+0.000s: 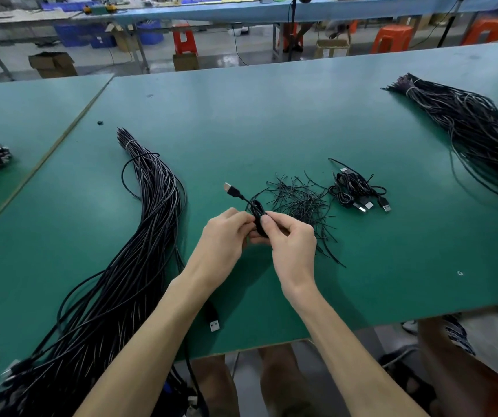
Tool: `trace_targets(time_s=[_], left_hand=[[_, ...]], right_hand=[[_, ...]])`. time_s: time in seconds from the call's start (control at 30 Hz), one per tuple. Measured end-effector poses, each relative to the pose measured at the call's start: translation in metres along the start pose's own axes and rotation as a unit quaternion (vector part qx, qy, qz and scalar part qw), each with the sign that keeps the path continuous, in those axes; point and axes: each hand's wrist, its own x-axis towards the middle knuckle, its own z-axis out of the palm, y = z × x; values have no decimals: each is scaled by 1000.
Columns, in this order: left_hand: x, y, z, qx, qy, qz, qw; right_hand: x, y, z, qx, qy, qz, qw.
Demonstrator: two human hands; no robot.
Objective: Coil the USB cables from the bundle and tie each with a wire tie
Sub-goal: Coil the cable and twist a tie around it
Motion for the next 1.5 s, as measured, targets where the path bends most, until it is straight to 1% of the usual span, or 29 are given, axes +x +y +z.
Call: trace_targets(time_s=[0.07,0.13,0.27,0.4,0.5,0.6,0.8,0.9,0.97,1.07,1.17,1.27,1.37,1.43,1.5], left_hand=[[-2,1,-1,67,-9,37,997],[-4,2,-3,97,-14,53,994],[-3,6,-5,112,-24,45,992],[-3,6,-7,143,-41,39,988],[-3,3,-10,150,-52,47,986],[-1,-3,-13,135,-68,43,988],[5,-7,-21,8,-98,9,995],[3,-5,-21,-12,-91,-6,996],[3,-4,-17,-4,-86,-21,996],[1,-2,-13,73,-92,-14,993],[-5,1,-12,176,-108,30,978],[-4,3,-14,215,-102,64,969],[-3,6,-15,218,-54,71,972],[-3,7,-17,191,-22,67,979],[-2,6,-17,142,-16,67,987]], right_hand=[[1,1,-1,-6,2,2,1000],[1,0,-1,-19,0,3,1000],[1,-2,0,-89,-18,-16,996],[0,-5,2,-178,-64,-51,981],[-1,-7,4,-216,-81,-70,971],[-4,-6,6,-255,-103,-94,957],[-7,-6,10,-312,-89,-148,934],[-8,-6,11,-310,-78,-154,935],[-8,-5,12,-310,-88,-151,934],[-7,-5,12,-307,-97,-141,936],[-5,-4,10,-291,-86,-126,944],[-3,-4,9,-271,-69,-119,953],[-4,-4,9,-262,-50,-124,956],[-4,-4,10,-254,-43,-118,959],[-3,-4,9,-234,-43,-97,966]])
